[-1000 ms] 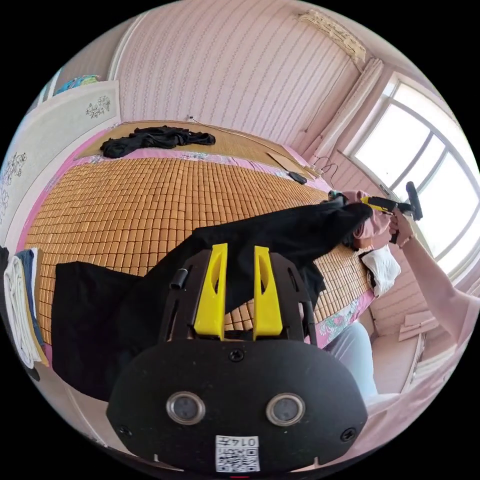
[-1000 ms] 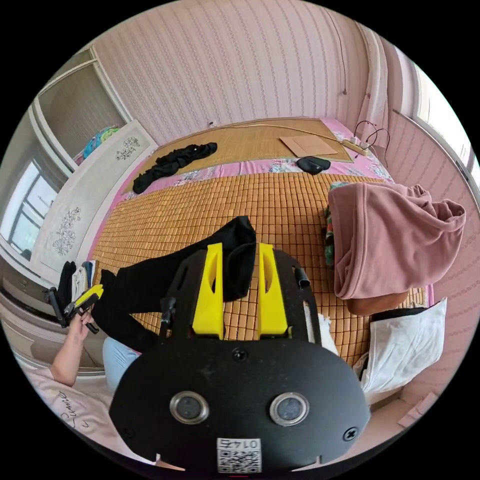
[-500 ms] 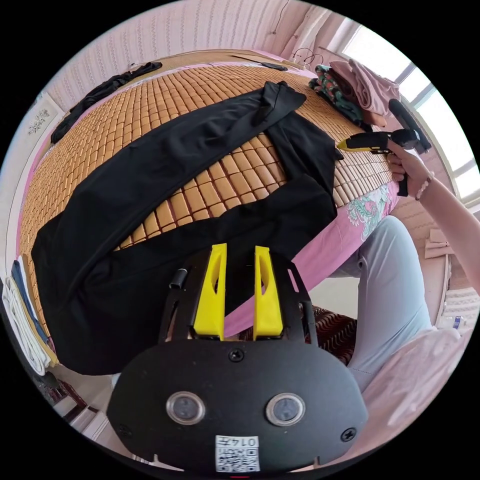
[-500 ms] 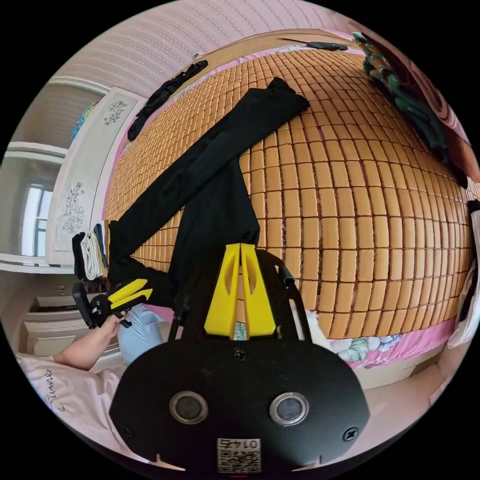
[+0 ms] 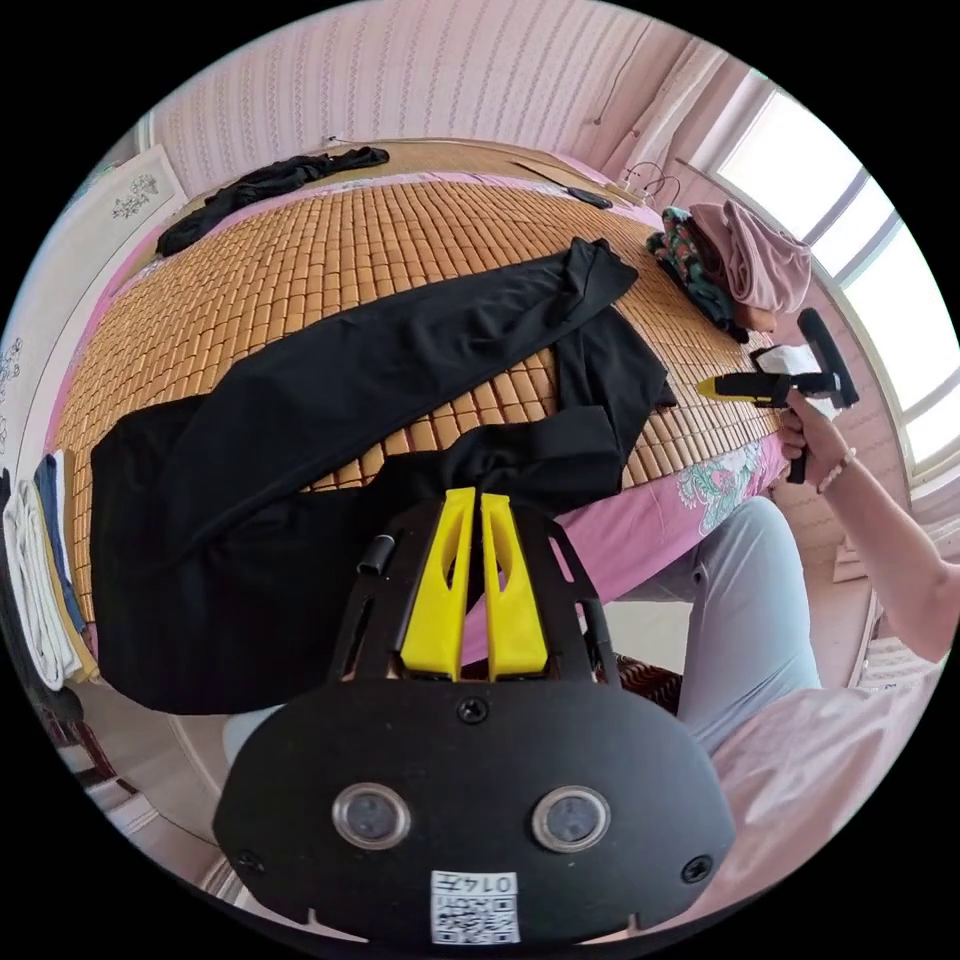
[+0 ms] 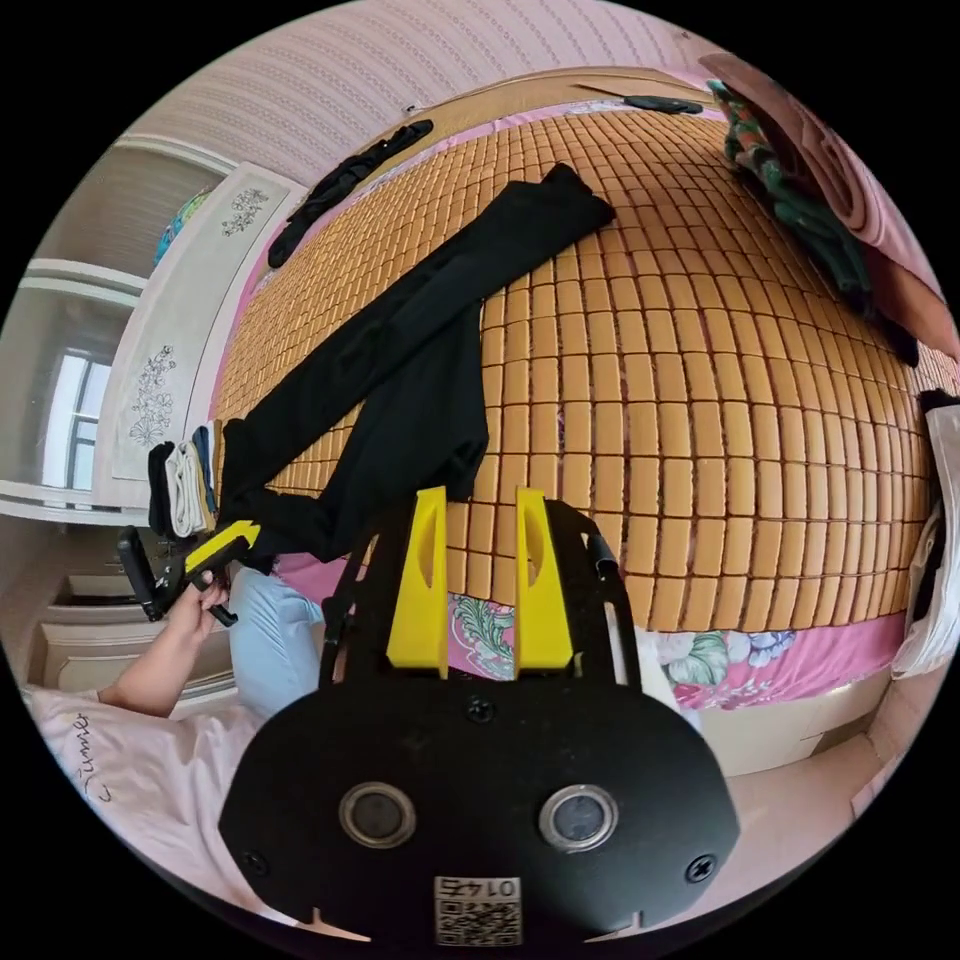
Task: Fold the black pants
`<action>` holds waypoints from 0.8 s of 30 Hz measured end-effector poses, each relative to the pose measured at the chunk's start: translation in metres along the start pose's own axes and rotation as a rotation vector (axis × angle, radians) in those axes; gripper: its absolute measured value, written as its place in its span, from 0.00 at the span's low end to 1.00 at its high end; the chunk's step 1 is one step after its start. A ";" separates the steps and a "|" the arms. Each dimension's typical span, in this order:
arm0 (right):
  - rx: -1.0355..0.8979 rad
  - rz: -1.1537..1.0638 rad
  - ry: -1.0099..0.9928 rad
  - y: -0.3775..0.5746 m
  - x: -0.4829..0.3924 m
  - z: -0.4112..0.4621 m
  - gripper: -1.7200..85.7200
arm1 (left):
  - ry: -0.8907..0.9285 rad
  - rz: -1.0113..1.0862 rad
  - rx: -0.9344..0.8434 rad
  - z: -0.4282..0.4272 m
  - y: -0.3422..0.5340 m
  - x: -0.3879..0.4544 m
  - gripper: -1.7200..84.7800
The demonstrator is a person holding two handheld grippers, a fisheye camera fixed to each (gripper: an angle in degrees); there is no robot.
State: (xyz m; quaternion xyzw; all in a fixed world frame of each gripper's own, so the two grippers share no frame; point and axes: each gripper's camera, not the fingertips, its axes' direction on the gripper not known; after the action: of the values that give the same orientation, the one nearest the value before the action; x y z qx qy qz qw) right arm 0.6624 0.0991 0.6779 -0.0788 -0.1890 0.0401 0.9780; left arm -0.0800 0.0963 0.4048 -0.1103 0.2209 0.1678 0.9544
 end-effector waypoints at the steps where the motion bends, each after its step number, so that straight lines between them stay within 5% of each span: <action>1: -0.010 0.009 -0.019 -0.002 0.000 0.006 0.14 | 0.006 -0.031 0.020 -0.008 0.002 -0.007 0.01; 8: 0.004 0.037 0.064 -0.005 0.002 0.028 0.09 | 0.055 -0.057 0.057 -0.022 0.005 -0.023 0.01; 17: 0.025 0.103 -0.194 0.007 0.043 0.025 0.11 | 0.066 -0.061 0.078 -0.027 0.008 -0.031 0.01; 24: 0.071 0.139 -0.290 0.009 0.057 0.029 0.04 | 0.072 -0.059 0.082 -0.033 0.012 -0.038 0.01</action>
State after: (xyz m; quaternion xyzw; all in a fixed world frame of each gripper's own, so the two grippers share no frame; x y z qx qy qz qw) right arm 0.7038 0.1183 0.7235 -0.0504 -0.3210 0.1251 0.9374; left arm -0.1295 0.0877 0.3917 -0.0837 0.2583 0.1266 0.9541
